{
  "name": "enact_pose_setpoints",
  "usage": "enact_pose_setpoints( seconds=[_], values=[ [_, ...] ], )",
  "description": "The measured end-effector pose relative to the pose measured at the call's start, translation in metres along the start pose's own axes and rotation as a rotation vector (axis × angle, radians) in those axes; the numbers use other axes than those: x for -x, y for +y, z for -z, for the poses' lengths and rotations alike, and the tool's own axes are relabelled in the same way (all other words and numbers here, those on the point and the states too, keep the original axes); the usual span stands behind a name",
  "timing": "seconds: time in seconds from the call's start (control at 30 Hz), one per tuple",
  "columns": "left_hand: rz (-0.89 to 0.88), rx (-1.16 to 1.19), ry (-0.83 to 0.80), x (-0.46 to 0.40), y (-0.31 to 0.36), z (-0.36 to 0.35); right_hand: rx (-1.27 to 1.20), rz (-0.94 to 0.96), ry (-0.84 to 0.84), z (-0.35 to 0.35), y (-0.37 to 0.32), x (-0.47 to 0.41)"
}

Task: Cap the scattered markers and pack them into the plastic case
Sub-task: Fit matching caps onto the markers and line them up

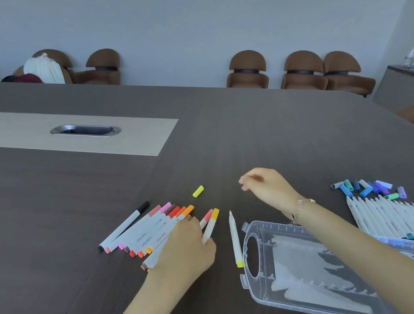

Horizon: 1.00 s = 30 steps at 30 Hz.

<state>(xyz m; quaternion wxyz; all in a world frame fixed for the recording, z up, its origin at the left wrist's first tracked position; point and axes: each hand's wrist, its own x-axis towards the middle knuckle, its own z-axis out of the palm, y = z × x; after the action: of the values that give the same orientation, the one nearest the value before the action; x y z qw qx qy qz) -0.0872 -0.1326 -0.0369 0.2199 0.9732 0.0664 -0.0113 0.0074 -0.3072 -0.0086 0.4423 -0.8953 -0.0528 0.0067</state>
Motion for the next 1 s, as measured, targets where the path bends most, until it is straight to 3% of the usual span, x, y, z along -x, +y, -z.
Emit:
enact_pose_setpoints(
  seconds=[0.17, 0.3, 0.5, 0.77, 1.0],
  values=[
    [-0.034, -0.066, 0.117, -0.001, 0.007, -0.003, -0.003, -0.057, -0.001, 0.023, 0.016, 0.001],
    [-0.104, 0.011, 0.051, -0.004, 0.029, -0.008, 0.025, -0.046, -0.020, 0.029, 0.021, 0.002],
    [-0.099, -0.093, -0.052, -0.013, 0.043, -0.020, 0.140, -0.003, -0.053, 0.032, 0.023, -0.005],
    [0.016, -0.218, -0.064, -0.010, 0.016, 0.012, 0.478, 0.294, -0.222, -0.008, 0.005, -0.035],
    [0.074, 0.017, -0.018, -0.005, -0.038, 0.035, 0.847, 0.672, -0.233, -0.081, -0.012, -0.059]
  ],
)
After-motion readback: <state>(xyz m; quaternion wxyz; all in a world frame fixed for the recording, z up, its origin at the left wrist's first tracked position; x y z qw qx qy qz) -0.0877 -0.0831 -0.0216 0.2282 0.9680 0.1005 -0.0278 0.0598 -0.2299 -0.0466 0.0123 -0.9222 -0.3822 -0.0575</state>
